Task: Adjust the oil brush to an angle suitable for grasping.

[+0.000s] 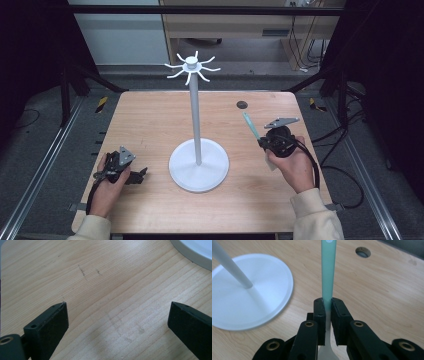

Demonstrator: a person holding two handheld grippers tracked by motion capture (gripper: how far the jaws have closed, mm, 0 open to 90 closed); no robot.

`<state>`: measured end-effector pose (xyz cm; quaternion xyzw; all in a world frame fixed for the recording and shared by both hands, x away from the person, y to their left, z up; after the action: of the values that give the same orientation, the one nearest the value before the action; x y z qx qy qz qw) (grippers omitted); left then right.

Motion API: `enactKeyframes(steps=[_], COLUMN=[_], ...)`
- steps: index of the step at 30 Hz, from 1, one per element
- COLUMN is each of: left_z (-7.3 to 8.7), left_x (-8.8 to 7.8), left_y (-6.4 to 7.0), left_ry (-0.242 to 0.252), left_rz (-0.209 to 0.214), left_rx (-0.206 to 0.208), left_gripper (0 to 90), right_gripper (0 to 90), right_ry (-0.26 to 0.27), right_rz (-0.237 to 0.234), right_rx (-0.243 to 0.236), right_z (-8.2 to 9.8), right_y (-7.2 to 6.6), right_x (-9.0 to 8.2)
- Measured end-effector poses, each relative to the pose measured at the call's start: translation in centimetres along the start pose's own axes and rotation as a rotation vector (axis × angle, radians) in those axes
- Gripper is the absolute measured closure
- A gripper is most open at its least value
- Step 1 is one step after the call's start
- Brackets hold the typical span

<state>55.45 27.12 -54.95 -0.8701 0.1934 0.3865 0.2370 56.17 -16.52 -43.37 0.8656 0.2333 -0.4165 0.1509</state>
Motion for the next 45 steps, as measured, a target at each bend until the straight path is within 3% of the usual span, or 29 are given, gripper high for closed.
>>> enactKeyframes(steps=[8,14,28,45], left_z=[0.0,0.0,0.0,0.0], left_x=[0.0,0.0,0.0,-0.1], left_y=[0.0,-0.1,-0.1,-0.1], left_ry=[0.001,0.003,0.004,0.004], left_rz=[0.001,0.0,-0.001,-0.003], left_rx=[0.002,-0.006,-0.006,-0.006], left_gripper=[2.7,2.7,2.7,2.7], right_gripper=[82.8,82.7,82.7,82.7], right_ry=[0.074,0.166,0.306,0.415], right_rz=[-0.007,-0.02,-0.053,-0.057], right_rx=[0.012,0.018,0.001,-0.028], right_z=[-1.2,-2.8,-4.8,-6.3], right_y=[-0.7,-1.8,-4.3,-5.9], right_x=[-0.5,-1.8,-4.6,-8.2])
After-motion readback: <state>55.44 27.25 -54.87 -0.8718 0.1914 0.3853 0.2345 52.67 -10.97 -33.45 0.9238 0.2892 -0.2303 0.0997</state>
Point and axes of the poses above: each handheld gripper's, and its own axes: x roughly forward along the jaws, z roughly out of its underside, y roughly to its right, the point moved 9 cm from there along x, roughly forward along the jaws, and after that the axes turned 8 degrees about -y, right-handed, at the moved point
